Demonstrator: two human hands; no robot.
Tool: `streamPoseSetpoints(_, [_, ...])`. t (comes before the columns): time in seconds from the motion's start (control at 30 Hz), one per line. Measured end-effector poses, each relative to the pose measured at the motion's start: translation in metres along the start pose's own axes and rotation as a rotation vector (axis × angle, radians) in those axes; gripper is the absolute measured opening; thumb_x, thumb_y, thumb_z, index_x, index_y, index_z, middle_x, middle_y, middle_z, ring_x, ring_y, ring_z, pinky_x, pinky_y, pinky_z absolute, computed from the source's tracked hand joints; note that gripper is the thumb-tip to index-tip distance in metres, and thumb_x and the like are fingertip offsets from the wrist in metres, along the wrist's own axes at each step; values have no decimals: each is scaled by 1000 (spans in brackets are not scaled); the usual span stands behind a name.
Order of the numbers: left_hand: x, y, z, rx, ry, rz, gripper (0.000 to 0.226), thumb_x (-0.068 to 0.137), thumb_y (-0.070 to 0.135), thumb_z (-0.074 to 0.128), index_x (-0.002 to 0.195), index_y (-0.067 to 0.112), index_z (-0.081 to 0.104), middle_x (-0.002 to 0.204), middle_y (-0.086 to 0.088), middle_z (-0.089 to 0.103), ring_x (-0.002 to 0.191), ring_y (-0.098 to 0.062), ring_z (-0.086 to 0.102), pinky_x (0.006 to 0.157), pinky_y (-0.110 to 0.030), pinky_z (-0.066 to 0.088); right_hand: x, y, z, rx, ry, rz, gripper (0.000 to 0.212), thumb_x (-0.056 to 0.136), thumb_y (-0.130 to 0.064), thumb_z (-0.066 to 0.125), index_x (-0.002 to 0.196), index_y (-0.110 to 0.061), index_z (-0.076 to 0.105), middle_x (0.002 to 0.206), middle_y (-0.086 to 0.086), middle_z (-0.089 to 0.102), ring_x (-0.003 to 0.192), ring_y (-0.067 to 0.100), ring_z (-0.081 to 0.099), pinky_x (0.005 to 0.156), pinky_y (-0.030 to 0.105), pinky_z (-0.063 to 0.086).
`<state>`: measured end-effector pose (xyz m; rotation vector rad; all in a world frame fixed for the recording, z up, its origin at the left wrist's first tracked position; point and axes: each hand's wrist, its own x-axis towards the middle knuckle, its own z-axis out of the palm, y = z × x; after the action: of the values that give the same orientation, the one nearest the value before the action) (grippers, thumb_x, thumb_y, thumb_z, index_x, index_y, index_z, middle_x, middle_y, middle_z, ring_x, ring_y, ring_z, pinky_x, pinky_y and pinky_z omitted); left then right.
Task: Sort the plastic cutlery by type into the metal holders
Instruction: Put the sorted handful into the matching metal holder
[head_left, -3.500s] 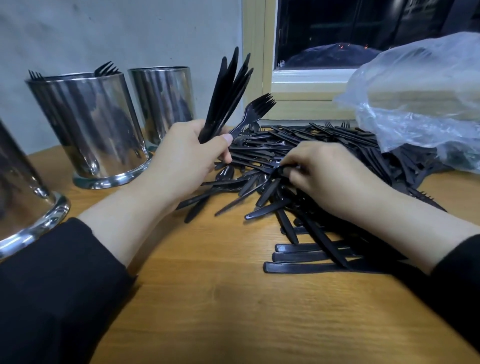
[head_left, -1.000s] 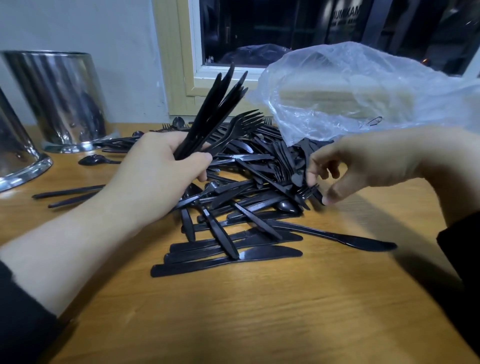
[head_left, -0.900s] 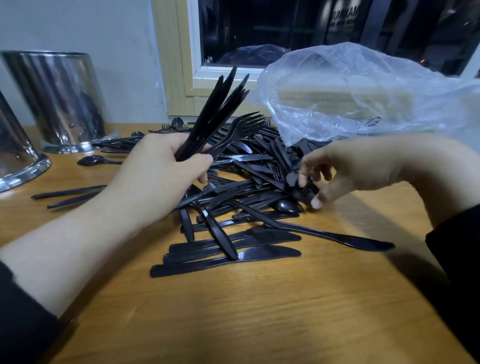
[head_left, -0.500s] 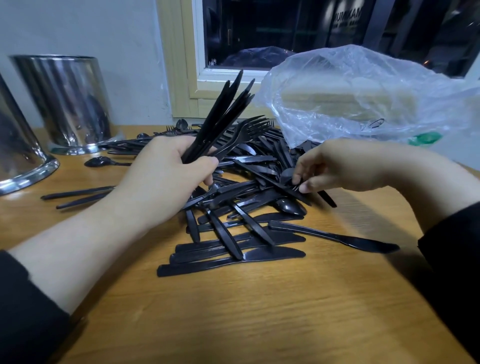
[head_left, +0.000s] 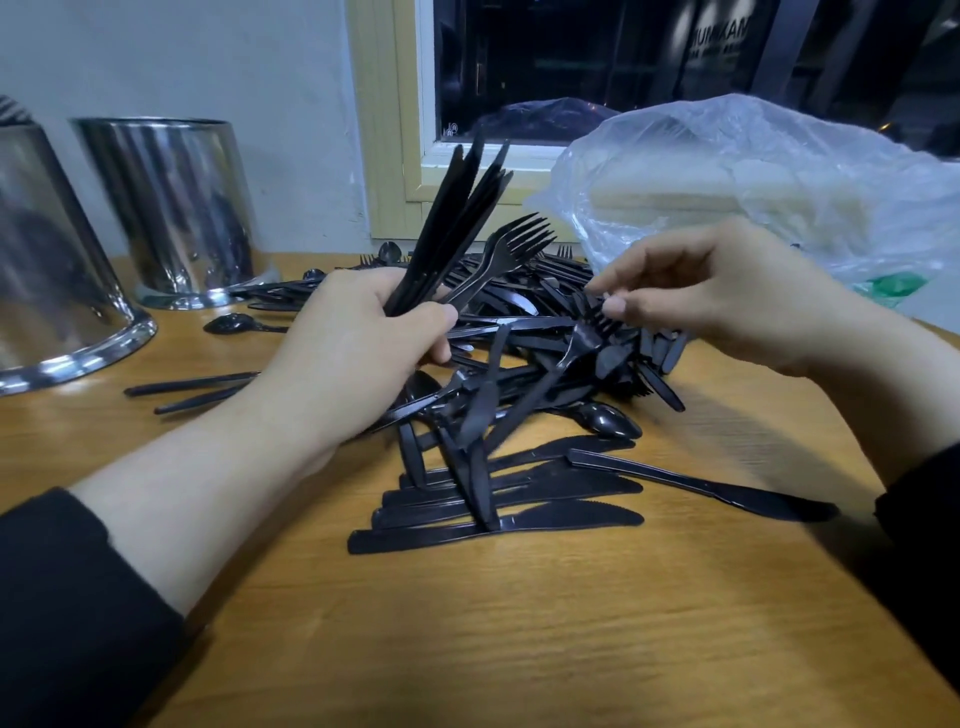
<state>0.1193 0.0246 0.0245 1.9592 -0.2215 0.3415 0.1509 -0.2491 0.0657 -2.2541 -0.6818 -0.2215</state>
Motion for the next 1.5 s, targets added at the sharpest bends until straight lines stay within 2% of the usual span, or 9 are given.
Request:
streamPoseSetpoints(0.17, [1,1,-1,4,21,-16,31,96,21,62,69,7,64,42,10,41,38,-11,30,44,-23,24,3,3,-4,75,224,-148,8,90,-22,72,93,-29,75,77,0,71,73,13,63,75,33,52])
streamPoseSetpoints(0.47, [0,4,1,-51,-60,-69,15,98,17,62,87,8,68,64,-2,69,54,-22,63,44,-18,37,11,-1,20,129,369,-172,11,91,-15,72,101,-15,74,81,6,74,74,18,71,81,38,60])
streamPoseSetpoints(0.67, [-5,7,2,-126,-187,-93,14,100,20,61,97,10,71,83,-8,77,55,-21,58,45,-23,27,15,-4,41,45,462,-183,6,92,-20,74,97,-22,72,76,-7,73,71,7,69,65,16,50])
streamPoseSetpoints(0.87, [-7,9,-5,-70,-300,-87,25,98,34,64,87,14,75,59,-6,59,49,-22,33,48,-30,23,16,-9,48,-16,580,-191,6,93,-22,72,98,-20,71,82,-8,71,75,5,70,65,13,51])
streamPoseSetpoints(1.03, [4,5,-16,-69,-70,-48,28,101,27,61,80,10,69,49,6,51,43,-12,38,43,-21,31,25,-21,53,-91,647,-225,7,97,-27,65,104,-26,65,94,-9,65,83,0,59,70,11,44])
streamPoseSetpoints(1.1, [10,0,-23,-24,40,-42,30,100,32,62,75,17,69,47,10,51,48,-16,41,54,-28,33,32,-24,60,-123,531,-210,8,97,-28,65,90,-29,64,82,-13,64,73,-1,55,64,13,41])
streamPoseSetpoints(1.17, [14,-5,-28,-44,99,-61,31,98,35,63,73,19,70,45,11,50,50,-17,44,65,-34,35,40,-24,70,-226,233,-162,13,96,-31,66,83,-28,66,73,-12,63,68,-1,55,59,13,39])
streamPoseSetpoints(1.27, [14,-6,-27,-44,125,-72,31,99,32,63,74,16,70,43,13,51,50,-15,44,65,-33,34,49,-15,84,-383,-142,-175,5,94,-30,68,97,-33,71,90,-19,65,86,-2,60,75,19,43])
streamPoseSetpoints(1.5, [13,-5,-24,-11,111,-14,29,97,32,63,74,17,71,63,-6,64,57,-20,48,65,-37,43,48,-12,78,-345,-413,-78,31,95,-27,66,124,-39,67,115,-25,65,106,-4,60,98,25,47])
